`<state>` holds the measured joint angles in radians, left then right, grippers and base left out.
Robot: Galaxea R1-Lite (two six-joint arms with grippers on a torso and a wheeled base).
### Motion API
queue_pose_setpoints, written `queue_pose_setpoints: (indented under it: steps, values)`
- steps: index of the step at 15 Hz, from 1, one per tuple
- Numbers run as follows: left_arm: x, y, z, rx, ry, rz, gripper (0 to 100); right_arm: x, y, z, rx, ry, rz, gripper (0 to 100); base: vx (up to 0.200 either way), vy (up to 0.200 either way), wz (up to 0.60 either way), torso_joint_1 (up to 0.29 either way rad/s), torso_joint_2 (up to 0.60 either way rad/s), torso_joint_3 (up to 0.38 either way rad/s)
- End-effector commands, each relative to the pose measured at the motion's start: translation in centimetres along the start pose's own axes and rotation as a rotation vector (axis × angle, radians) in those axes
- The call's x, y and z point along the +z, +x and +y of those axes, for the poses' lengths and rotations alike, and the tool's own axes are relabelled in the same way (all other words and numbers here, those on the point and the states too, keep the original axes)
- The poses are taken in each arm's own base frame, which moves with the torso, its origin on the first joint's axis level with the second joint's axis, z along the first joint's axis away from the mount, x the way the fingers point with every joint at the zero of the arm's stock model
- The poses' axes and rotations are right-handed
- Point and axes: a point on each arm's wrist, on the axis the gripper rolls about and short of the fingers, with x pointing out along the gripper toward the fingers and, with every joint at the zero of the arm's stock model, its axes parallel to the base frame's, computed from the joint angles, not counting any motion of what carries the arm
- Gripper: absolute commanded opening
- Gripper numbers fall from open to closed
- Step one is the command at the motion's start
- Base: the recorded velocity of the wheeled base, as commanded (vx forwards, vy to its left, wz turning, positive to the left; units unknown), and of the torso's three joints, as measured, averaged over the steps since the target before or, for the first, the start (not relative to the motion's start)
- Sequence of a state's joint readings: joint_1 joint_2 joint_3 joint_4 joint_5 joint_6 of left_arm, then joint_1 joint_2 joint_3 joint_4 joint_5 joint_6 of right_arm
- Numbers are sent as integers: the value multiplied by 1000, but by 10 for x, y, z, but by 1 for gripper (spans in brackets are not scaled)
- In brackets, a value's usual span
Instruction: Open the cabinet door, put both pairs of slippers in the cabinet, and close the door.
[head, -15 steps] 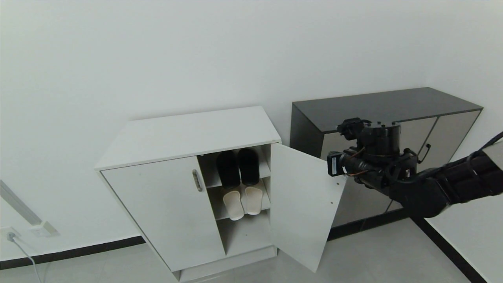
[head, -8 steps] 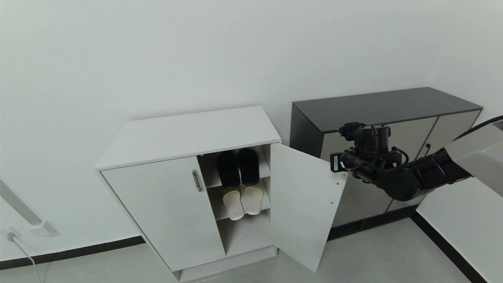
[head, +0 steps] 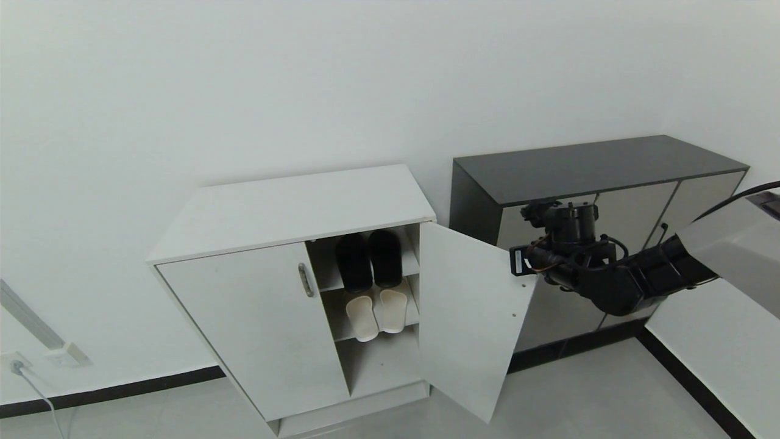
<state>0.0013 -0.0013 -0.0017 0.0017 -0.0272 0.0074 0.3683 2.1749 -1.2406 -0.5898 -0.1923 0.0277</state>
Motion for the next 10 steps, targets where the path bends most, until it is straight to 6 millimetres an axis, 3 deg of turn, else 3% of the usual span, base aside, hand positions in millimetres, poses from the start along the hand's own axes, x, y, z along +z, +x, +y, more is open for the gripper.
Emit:
queue_pose_setpoints:
  steps: [1, 6, 10]
  values:
    - [0, 0, 0, 0, -1, 1, 0, 1, -6, 3, 9, -4, 0, 0, 0, 0, 0, 0, 0, 0]
    - [0, 0, 0, 0, -1, 1, 0, -7, -57, 45, 124, -55, 30, 0, 0, 0, 0, 0, 0, 0]
    - [0, 0, 0, 0, -1, 1, 0, -7, -75, 49, 157, -50, -12, 0, 0, 0, 0, 0, 0, 0]
